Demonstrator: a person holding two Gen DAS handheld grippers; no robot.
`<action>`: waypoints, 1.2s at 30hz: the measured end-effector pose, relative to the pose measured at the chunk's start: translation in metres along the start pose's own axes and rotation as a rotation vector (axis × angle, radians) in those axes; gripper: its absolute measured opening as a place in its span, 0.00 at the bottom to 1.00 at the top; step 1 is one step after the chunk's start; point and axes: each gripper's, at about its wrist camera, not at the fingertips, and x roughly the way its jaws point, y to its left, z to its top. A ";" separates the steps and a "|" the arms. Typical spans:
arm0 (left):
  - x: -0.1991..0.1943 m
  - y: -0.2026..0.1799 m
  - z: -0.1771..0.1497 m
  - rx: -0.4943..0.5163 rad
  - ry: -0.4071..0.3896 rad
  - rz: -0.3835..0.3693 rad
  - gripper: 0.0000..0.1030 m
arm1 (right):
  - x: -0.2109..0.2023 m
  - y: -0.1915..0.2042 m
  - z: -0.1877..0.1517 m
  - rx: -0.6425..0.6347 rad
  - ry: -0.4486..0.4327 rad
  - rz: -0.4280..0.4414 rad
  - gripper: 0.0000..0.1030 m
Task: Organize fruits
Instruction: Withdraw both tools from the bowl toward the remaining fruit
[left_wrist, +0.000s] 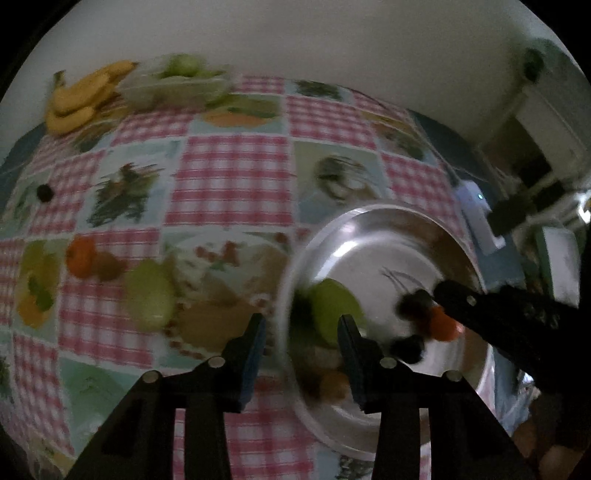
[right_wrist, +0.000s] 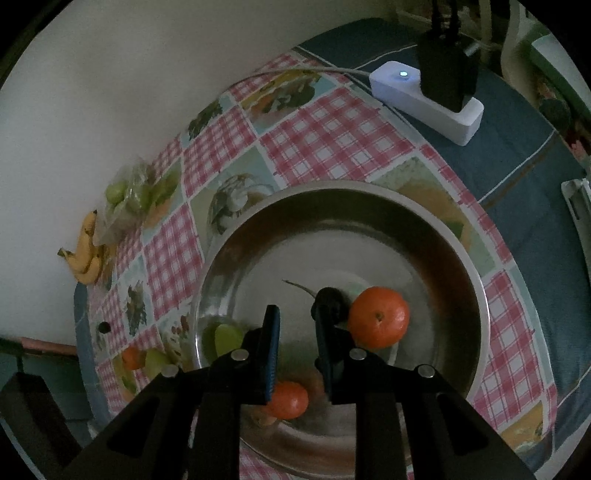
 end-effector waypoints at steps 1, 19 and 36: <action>-0.002 0.006 0.003 -0.017 -0.009 0.020 0.43 | 0.001 0.002 -0.001 -0.007 0.001 -0.005 0.20; -0.012 0.044 0.012 -0.120 -0.038 0.128 0.66 | 0.013 0.037 -0.013 -0.151 0.042 -0.098 0.51; -0.010 0.060 0.013 -0.170 -0.051 0.183 0.88 | 0.021 0.041 -0.016 -0.205 0.030 -0.149 0.73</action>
